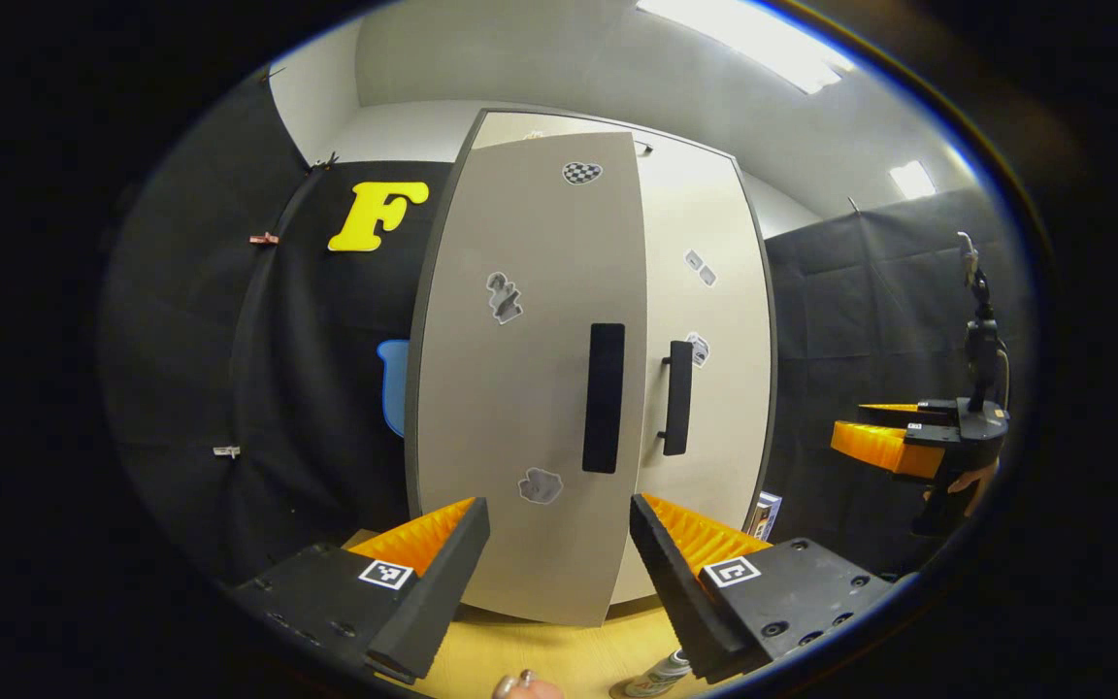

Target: Grasp the bottle in the cabinet with the left hand and place it on the coaster, then close the right door with the right hand and the left door with the left hand.

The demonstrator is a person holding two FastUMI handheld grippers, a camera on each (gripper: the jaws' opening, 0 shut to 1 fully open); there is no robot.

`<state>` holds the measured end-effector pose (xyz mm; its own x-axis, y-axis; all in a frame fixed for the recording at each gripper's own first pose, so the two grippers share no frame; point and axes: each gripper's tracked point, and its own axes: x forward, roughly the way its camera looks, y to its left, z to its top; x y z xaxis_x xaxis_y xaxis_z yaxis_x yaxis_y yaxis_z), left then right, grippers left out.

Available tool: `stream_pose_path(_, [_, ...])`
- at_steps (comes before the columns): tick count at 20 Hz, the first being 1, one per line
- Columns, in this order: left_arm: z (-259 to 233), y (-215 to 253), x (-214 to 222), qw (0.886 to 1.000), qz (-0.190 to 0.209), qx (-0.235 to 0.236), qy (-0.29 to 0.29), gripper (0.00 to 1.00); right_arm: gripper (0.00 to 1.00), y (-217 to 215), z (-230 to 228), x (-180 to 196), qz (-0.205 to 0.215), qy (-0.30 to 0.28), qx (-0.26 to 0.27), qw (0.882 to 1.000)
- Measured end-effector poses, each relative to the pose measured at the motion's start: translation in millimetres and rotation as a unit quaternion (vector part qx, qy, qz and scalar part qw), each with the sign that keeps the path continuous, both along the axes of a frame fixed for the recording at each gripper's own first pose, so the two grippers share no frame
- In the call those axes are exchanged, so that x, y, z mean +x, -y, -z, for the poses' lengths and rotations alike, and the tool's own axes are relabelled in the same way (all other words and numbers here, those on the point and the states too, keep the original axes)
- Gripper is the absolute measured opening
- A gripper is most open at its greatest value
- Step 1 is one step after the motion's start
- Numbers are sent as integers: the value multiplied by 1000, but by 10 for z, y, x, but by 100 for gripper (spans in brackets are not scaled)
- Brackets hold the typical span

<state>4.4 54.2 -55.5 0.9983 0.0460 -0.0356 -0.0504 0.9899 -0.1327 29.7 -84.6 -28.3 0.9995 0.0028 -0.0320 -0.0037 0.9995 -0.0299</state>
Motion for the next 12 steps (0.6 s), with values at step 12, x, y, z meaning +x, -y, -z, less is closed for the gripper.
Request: stream_pose_path(12, [-24, 55, -2, 1000, 13, -2, 4, 93, 98, 21, 10, -26, 0, -4, 9, 1000])
